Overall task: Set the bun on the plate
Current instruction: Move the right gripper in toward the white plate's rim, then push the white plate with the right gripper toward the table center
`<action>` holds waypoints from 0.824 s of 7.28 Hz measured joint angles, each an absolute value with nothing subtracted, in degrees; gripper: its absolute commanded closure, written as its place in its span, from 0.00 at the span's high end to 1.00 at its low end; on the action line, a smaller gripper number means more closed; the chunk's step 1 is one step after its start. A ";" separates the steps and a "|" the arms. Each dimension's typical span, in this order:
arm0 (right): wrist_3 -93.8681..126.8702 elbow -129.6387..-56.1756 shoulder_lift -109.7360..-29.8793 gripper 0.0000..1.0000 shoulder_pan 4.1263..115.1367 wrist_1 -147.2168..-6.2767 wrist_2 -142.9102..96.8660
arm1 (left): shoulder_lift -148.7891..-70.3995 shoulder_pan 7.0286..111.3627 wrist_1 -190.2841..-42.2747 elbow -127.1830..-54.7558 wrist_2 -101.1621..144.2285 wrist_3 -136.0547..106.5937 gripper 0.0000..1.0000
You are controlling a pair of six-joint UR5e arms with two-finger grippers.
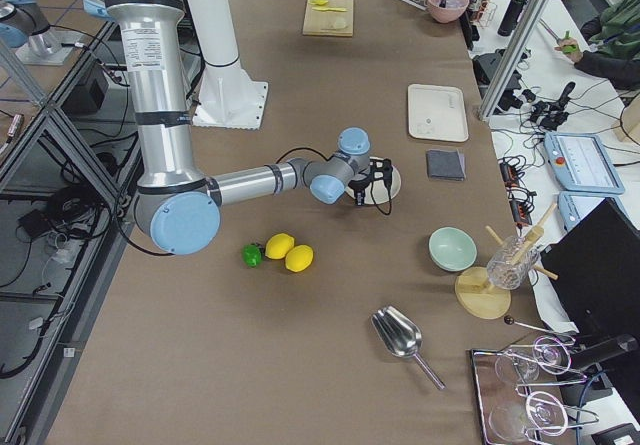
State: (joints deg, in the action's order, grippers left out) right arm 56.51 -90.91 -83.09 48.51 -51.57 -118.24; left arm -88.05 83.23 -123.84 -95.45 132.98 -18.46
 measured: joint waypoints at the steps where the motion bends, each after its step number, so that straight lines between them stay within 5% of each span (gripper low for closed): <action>1: 56.71 -91.17 -82.85 0.00 48.59 -51.36 -118.36 | -88.12 83.23 -123.84 -95.49 132.98 -18.46 0.98; 6: 63.46 -94.73 -75.83 0.00 52.10 -52.51 -125.71 | -88.27 83.23 -123.92 -95.35 132.93 -18.38 0.98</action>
State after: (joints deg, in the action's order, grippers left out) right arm 63.46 -94.73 -75.83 52.10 -52.51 -125.71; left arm -88.27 83.23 -123.92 -95.35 132.93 -18.38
